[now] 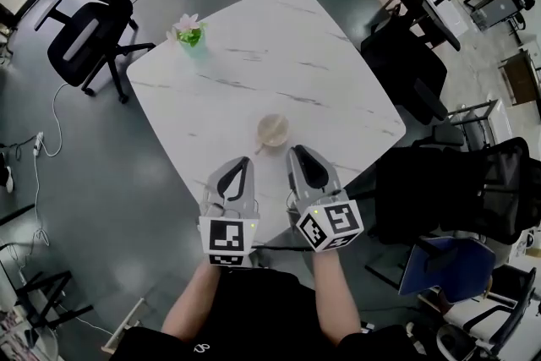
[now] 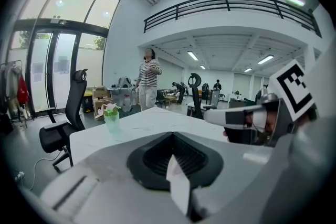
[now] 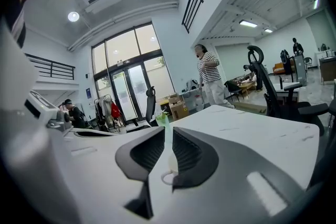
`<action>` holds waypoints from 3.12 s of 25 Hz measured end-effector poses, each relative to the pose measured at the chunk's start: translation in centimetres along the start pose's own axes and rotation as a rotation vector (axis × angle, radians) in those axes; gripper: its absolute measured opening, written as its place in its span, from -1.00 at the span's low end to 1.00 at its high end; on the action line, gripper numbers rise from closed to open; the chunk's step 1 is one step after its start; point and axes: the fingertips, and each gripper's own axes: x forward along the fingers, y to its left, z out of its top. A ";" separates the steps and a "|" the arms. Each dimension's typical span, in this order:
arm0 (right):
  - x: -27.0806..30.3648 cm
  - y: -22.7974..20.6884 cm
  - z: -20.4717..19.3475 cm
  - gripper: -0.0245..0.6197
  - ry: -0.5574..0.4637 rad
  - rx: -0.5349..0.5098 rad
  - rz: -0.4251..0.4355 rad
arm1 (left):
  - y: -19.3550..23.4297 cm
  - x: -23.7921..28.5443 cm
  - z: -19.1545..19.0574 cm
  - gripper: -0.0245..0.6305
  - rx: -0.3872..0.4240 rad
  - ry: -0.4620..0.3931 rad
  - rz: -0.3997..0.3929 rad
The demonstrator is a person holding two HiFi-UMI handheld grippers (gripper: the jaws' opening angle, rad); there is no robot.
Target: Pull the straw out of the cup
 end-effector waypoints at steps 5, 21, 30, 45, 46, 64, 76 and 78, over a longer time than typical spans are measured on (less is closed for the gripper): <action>1.7 -1.0 -0.7 -0.73 0.036 0.009 0.007 | 0.7 0.8 -0.4 -0.93 -0.013 0.021 0.013; 6.0 -3.8 -4.0 -0.47 0.145 0.048 0.020 | 2.1 2.4 -2.5 -0.92 -0.046 0.081 0.036; 8.5 -5.3 -5.9 -0.39 0.208 0.074 0.020 | 3.0 3.6 -2.7 -0.92 -0.056 0.104 0.035; 10.9 -6.1 -7.1 -0.52 0.236 0.094 0.056 | 3.5 5.1 -3.7 -0.92 -0.071 0.142 0.032; 10.9 -6.1 -7.0 -0.55 0.234 0.090 0.057 | 3.6 5.1 -3.7 -0.92 -0.071 0.143 0.032; 9.0 -3.7 -2.3 -0.78 0.121 -0.038 0.064 | 3.4 3.2 -1.4 -0.92 -0.049 0.079 0.052; 3.0 1.5 3.9 -0.78 -0.057 -0.141 0.073 | 2.3 -1.7 1.7 -0.92 -0.022 -0.038 0.066; 1.7 2.5 4.8 -0.78 -0.089 -0.157 0.076 | 2.1 -2.6 2.2 -0.92 -0.019 -0.062 0.067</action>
